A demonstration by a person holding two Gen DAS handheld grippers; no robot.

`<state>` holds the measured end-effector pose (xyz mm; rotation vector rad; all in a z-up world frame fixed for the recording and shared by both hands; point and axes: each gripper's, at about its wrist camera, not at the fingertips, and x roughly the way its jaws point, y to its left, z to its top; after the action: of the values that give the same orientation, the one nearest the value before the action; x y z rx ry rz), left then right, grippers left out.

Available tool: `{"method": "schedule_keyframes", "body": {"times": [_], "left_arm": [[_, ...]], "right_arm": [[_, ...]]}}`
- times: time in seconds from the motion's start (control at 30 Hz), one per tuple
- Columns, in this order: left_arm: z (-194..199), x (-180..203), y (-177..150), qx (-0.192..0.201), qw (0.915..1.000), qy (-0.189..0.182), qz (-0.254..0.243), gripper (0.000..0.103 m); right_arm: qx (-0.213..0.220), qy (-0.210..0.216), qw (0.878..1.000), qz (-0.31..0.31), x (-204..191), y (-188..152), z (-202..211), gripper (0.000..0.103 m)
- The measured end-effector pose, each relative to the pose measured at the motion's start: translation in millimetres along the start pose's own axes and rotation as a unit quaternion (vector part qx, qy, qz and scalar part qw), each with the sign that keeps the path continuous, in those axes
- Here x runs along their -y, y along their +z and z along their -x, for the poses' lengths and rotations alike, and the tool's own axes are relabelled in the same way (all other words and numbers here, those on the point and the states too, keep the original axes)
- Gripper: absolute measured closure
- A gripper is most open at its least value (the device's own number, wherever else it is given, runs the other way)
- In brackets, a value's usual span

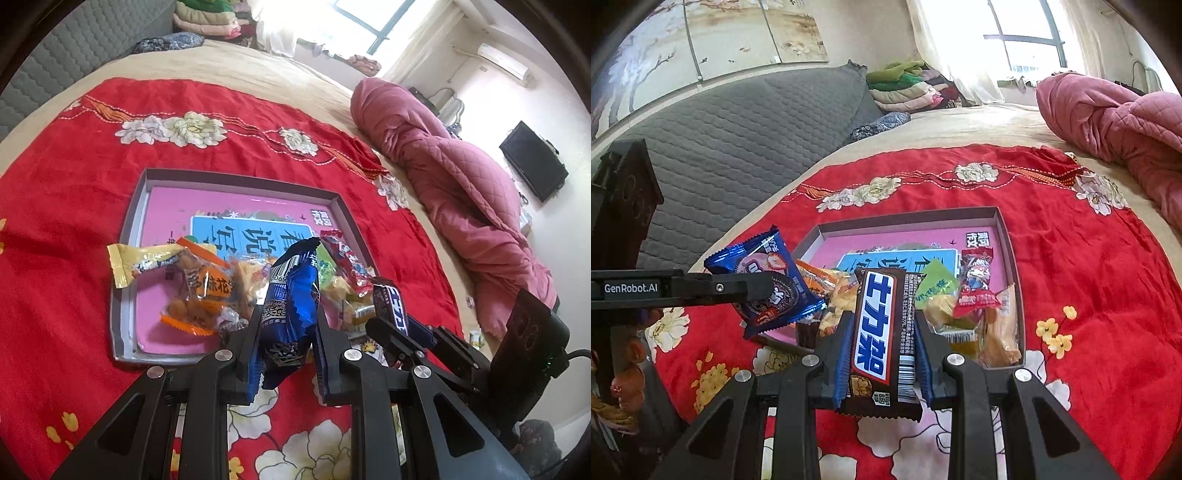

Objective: Organize snacks
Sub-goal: 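Lift and carry the cookie packet and chocolate bar over the tray, then open left tool dropping cookie packet while right tool drops chocolate bar into tray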

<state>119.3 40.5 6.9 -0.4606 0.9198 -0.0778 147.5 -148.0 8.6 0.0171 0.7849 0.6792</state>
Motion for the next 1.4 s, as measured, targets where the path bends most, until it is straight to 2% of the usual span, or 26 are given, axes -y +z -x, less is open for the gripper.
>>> {"method": "schedule_keyframes", "body": {"times": [0.33,0.83,1.4], "left_arm": [[-7,1,6,0.005,0.9996,0.024,-0.012,0.079],[-27,-12,9,-0.013,0.9994,0.030,0.008,0.079],[-38,-24,14,-0.015,0.9988,0.042,0.021,0.079]], "right_arm": [[0.003,0.004,1.000,-0.005,3,8,-10,0.073],[-0.001,0.007,1.000,-0.004,5,15,-25,0.073],[-0.004,0.004,1.000,-0.011,12,21,-39,0.073]]}}
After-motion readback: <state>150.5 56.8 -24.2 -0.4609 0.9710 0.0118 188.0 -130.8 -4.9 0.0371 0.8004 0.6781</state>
